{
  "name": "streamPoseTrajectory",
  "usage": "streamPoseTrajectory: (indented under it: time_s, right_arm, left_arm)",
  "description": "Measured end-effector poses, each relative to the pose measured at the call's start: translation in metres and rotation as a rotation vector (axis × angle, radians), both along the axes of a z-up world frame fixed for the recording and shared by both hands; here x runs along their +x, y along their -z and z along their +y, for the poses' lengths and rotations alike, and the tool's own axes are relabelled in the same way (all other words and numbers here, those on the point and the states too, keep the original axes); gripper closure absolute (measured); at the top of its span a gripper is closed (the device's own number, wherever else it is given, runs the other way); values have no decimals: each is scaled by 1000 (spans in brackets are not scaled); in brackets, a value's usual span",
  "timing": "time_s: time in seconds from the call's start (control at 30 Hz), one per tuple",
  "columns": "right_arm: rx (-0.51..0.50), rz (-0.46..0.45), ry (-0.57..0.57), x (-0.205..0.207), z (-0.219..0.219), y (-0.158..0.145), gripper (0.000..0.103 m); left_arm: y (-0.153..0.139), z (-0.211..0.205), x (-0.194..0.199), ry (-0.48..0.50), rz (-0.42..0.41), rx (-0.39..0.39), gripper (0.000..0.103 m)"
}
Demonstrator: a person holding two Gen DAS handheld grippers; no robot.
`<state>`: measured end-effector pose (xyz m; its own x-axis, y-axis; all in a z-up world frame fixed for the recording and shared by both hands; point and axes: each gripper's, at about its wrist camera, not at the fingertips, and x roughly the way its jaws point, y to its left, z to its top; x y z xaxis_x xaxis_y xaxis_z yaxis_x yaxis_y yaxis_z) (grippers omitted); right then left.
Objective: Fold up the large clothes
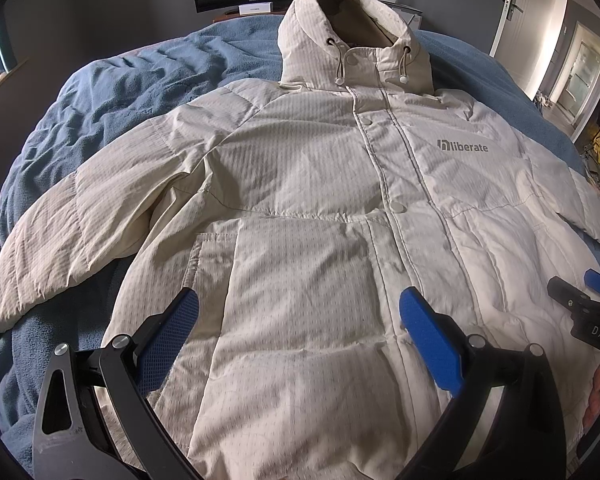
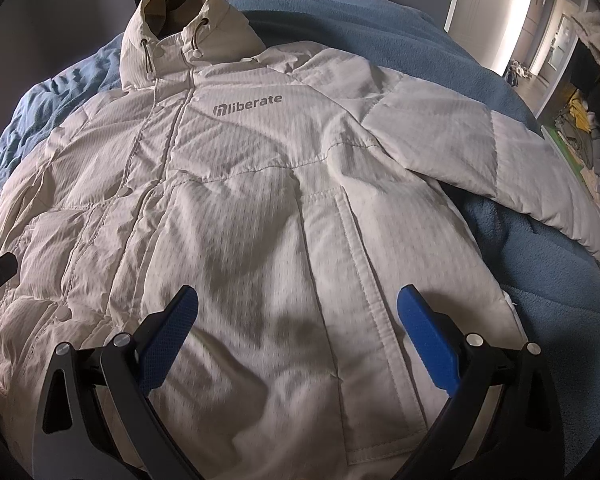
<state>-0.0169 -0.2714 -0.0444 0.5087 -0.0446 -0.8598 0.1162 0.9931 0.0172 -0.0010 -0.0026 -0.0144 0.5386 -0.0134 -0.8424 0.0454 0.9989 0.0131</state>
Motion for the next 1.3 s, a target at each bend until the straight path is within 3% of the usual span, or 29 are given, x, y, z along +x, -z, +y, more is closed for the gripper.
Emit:
streamPoseTrajectory:
  time_s: [0.53,0.67,0.83,0.87,0.93,1.0,1.17,1.3]
  right_arm:
    - [6,-3,2,0,0,1,7]
    - [-15,-33,46,0,-7,1,7]
    - [241,-182,160,17,-58,-17,7]
    - [273,-173,178,22,-70,-16,7]
    - [291,-132,211,33,-89,-12,7]
    - [239,-80,250,41,-104,-6,7]
    - [275,-9,342,58,-147,17,7]
    - [349,-25,481,66,-199,30,7]
  left_arm:
    - [0,1,1,-2,3,-1,6]
    - [2,4,-1,0,11,-32,6]
    - [2,5,-1,2,18,-44,6]
    - [2,5,-1,3,20,-46,6]
    - [2,5,-1,4,23,-51,6]
    - [2,6,-1,4,24,-54,6]
    - [2,6,-1,3,28,-57,6]
    - [4,6,-1,-1,40,-62,6]
